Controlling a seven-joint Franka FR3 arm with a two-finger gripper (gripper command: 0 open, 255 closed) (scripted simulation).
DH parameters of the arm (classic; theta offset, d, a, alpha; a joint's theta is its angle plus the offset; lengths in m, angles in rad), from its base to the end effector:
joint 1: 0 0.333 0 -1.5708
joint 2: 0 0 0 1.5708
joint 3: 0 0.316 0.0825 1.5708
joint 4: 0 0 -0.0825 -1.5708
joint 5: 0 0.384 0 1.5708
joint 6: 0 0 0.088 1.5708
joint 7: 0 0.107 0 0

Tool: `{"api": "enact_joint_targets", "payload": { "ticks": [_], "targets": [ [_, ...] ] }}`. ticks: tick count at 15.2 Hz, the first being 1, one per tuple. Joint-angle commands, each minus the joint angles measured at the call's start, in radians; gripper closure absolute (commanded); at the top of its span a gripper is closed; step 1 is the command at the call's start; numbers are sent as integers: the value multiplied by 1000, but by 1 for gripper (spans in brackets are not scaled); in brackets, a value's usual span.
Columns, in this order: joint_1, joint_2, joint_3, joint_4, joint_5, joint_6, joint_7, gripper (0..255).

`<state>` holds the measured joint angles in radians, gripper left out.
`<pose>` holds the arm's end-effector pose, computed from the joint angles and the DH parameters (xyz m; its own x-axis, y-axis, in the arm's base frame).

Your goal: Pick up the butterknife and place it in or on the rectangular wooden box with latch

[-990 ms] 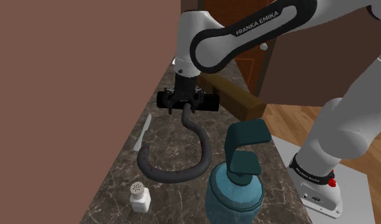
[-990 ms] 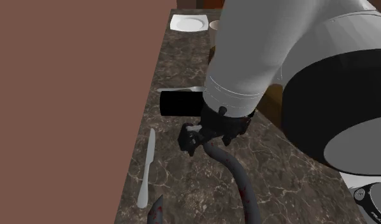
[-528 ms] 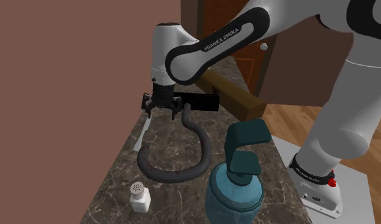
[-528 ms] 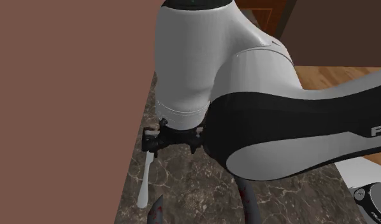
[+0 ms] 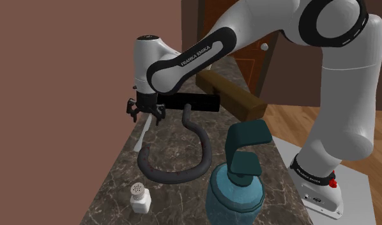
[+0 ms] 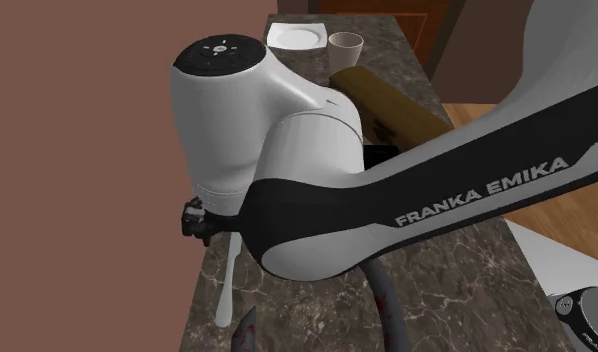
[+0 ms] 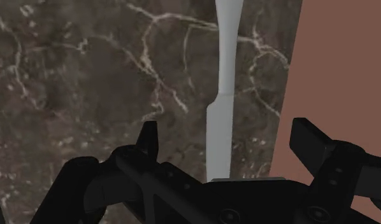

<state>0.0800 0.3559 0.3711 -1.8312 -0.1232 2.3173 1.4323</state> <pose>0.5928 0.2646 0.3653 0.5935 -0.8049 -0.0025 -0.7949 -0.5856 -0.1590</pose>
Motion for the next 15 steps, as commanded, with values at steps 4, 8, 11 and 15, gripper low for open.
{"api": "enact_joint_targets", "payload": {
  "ticks": [4,8,11,15],
  "targets": [
    [13,50,-11,5,-23,43,17,0],
    [14,55,-13,5,-26,48,19,0],
    [14,55,-13,5,-26,48,19,0],
    [14,55,-13,5,-26,48,19,255]
  ]
}}
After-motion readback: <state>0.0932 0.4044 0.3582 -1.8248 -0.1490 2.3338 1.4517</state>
